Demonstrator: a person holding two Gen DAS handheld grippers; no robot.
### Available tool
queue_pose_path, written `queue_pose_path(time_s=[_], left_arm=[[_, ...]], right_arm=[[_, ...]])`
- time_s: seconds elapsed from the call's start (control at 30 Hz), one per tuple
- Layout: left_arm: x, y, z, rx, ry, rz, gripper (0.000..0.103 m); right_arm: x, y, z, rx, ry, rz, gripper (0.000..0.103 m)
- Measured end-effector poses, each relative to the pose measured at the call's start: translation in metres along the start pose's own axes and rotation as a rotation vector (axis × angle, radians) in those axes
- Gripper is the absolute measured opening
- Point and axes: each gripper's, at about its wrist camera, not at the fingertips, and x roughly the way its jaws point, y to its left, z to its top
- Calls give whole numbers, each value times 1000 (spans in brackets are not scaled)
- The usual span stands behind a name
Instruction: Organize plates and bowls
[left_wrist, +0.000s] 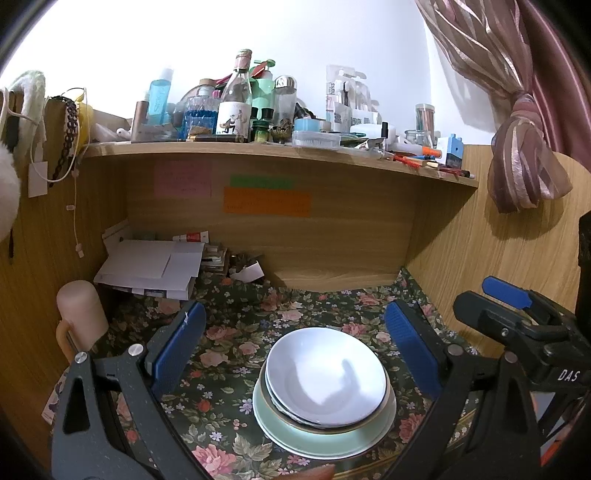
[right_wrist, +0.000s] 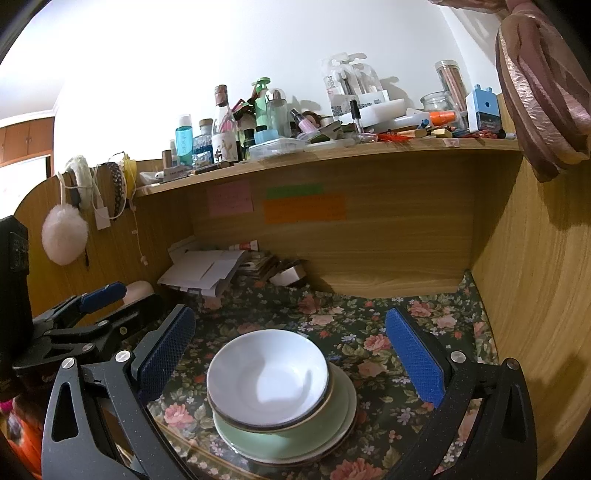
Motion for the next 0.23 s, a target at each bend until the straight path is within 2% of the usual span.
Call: queue_pose_path(time_s=[0.23], left_arm=[[3, -2, 0, -6, 3, 8, 99]], right_arm=[[4, 0, -1, 5, 10, 3, 103]])
